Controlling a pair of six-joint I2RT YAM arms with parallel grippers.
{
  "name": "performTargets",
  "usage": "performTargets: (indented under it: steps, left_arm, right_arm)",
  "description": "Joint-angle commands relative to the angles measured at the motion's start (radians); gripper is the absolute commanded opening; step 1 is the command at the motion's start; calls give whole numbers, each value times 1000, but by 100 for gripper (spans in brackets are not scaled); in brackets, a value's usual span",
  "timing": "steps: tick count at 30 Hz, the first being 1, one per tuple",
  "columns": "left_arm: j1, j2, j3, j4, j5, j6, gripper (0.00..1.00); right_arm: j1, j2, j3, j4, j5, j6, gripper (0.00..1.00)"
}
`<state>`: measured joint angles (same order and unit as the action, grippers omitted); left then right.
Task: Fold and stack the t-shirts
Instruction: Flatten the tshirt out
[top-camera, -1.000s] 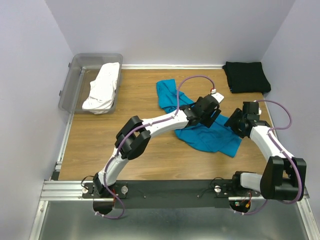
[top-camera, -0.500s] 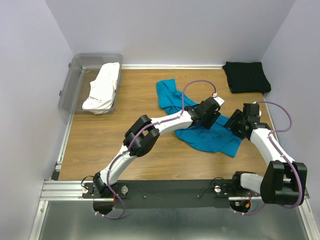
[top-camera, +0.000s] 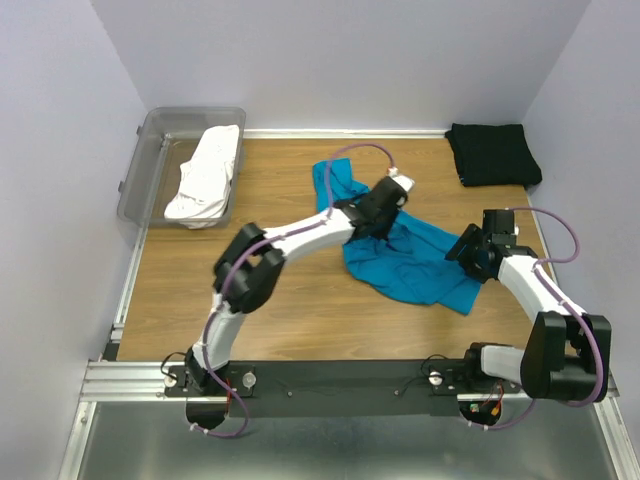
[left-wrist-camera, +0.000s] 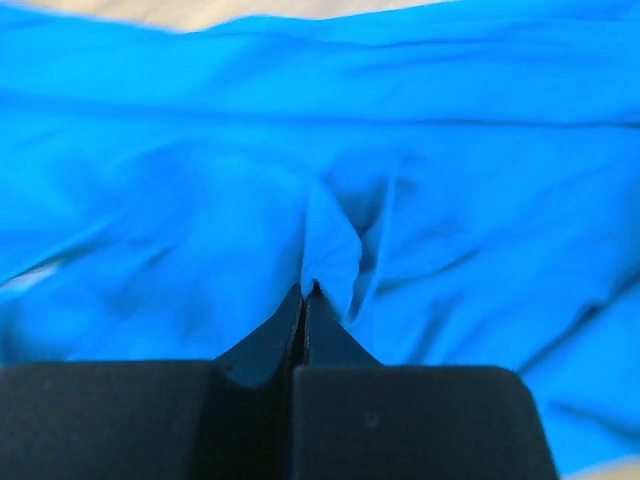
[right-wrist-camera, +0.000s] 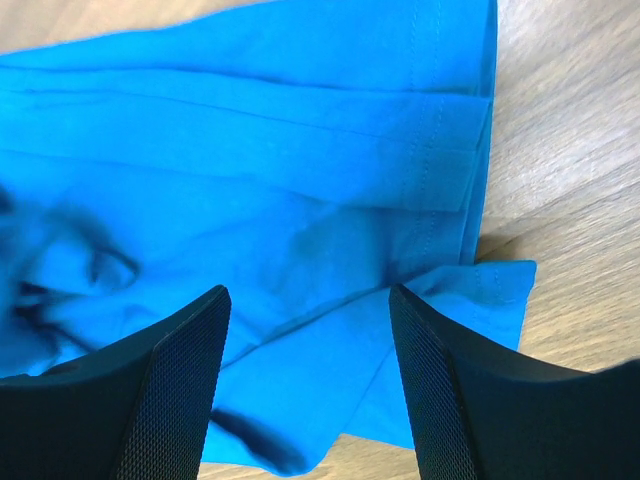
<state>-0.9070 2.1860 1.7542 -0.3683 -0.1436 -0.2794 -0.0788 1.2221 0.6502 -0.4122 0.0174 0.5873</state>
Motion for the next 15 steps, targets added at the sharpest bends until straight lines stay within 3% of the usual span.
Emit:
performTargets:
  steps: [1, 6, 9, 15]
  left_arm:
    - [59, -268, -132, 48, -34, -56, 2]
    - [172, -607, -423, 52, -63, -122, 2]
    - [250, -725, -598, 54, -88, -139, 2]
    - [281, -979, -818, 52, -157, -193, 2]
  right_arm:
    - [-6, 36, -20, 24, 24, 14, 72]
    - [-6, 86, -11, 52, 39, 22, 72]
    - [-6, 118, 2, 61, 47, 20, 73]
    - [-6, 191, 46, 87, 36, 17, 72]
